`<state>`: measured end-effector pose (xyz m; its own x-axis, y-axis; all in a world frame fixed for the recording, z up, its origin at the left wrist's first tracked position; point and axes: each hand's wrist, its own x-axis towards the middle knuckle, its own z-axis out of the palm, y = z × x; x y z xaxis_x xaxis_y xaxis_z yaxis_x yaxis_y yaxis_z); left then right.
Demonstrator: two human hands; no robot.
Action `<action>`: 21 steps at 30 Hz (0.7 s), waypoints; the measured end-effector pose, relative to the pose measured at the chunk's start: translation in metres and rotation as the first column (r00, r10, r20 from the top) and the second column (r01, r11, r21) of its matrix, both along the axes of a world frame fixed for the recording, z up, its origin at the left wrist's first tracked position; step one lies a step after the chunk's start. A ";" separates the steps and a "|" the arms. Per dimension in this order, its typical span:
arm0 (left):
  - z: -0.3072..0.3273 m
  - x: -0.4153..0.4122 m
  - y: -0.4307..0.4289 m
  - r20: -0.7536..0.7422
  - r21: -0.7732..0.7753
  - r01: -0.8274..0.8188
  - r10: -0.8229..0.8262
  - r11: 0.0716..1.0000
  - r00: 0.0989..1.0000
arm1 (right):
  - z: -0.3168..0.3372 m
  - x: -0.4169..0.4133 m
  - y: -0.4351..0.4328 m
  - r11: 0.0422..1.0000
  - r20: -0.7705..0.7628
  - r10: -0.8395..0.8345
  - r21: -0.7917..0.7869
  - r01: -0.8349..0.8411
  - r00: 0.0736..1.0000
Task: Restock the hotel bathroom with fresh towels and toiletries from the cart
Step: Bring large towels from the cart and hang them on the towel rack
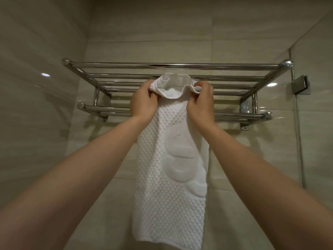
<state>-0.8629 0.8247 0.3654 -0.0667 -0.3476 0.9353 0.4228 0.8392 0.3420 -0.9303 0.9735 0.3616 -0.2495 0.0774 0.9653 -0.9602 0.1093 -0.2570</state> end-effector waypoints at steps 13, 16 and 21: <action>-0.014 -0.020 0.001 0.069 -0.191 -0.441 0.460 0.877 0.885 | -0.006 -0.017 -0.007 0.814 -0.189 -0.531 0.155 0.559 0.826; -0.015 -0.020 -0.004 0.069 -0.283 -0.489 0.526 0.825 0.848 | -0.006 -0.019 -0.003 0.745 -0.230 -0.581 0.236 0.624 0.780; -0.006 -0.015 -0.006 0.156 -0.331 -0.470 0.538 0.819 0.828 | 0.009 -0.016 0.001 0.709 -0.213 -0.569 0.363 0.605 0.794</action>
